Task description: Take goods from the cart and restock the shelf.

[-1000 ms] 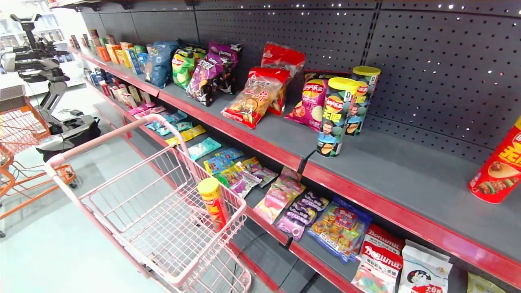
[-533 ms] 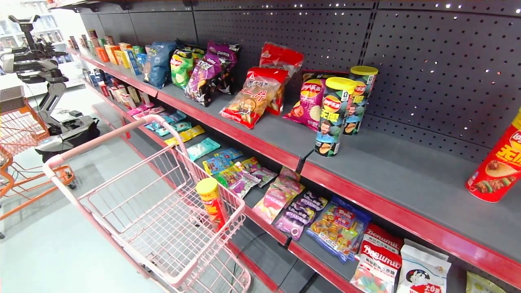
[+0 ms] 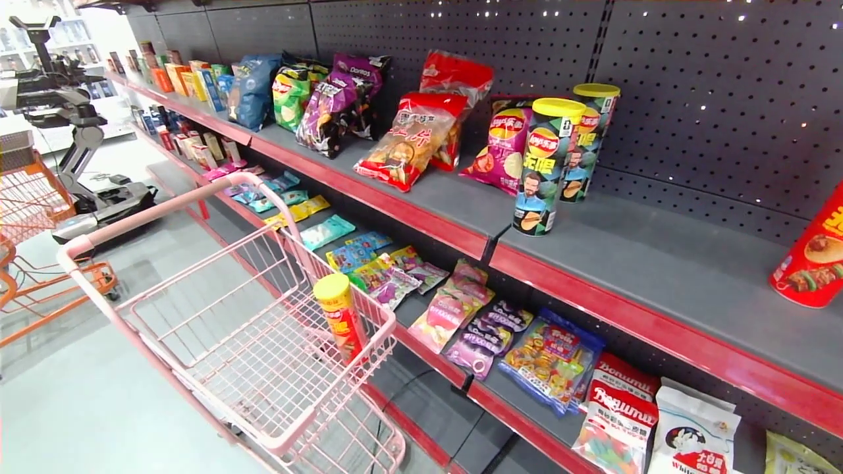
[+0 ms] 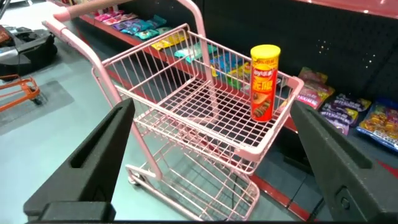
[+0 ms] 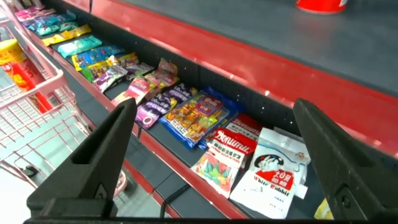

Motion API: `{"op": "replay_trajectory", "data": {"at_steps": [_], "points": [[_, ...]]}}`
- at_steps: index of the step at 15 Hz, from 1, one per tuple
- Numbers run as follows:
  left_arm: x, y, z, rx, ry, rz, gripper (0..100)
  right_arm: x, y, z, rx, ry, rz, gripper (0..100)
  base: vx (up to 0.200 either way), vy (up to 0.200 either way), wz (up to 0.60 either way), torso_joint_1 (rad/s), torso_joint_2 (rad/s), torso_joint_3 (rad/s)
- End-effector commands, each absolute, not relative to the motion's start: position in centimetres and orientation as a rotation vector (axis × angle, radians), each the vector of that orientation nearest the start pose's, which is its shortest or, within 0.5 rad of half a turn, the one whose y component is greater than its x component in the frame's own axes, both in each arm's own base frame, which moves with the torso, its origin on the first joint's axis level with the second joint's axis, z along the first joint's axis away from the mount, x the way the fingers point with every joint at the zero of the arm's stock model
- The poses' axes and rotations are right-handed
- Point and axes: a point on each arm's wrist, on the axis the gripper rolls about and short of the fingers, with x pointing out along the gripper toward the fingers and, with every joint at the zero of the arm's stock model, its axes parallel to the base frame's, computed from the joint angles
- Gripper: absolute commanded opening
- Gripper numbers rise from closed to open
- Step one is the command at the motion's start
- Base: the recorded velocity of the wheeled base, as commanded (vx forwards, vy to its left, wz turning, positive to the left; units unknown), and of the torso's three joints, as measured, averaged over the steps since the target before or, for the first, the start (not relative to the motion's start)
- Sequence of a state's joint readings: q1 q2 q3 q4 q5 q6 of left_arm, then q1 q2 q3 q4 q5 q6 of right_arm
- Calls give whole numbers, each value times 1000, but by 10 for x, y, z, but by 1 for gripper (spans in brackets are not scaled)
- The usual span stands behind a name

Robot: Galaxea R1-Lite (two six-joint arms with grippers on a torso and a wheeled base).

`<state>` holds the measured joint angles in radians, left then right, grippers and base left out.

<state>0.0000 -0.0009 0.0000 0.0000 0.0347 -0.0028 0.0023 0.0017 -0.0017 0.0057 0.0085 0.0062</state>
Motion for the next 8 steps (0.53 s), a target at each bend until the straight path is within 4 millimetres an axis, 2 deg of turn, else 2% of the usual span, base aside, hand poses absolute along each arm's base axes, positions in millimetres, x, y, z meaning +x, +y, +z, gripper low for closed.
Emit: {"op": "replay_trajectory", "data": {"at_steps": [1, 8], "points": [[-23, 1, 75, -2, 0, 35, 100, -23, 0, 75, 9, 6, 11, 100, 0, 0, 0, -163, 432, 261], [-23, 1, 75, -3, 0, 34, 100, -23, 0, 75, 11, 6, 9, 100, 0, 0, 0, -197, 541, 341]]}}
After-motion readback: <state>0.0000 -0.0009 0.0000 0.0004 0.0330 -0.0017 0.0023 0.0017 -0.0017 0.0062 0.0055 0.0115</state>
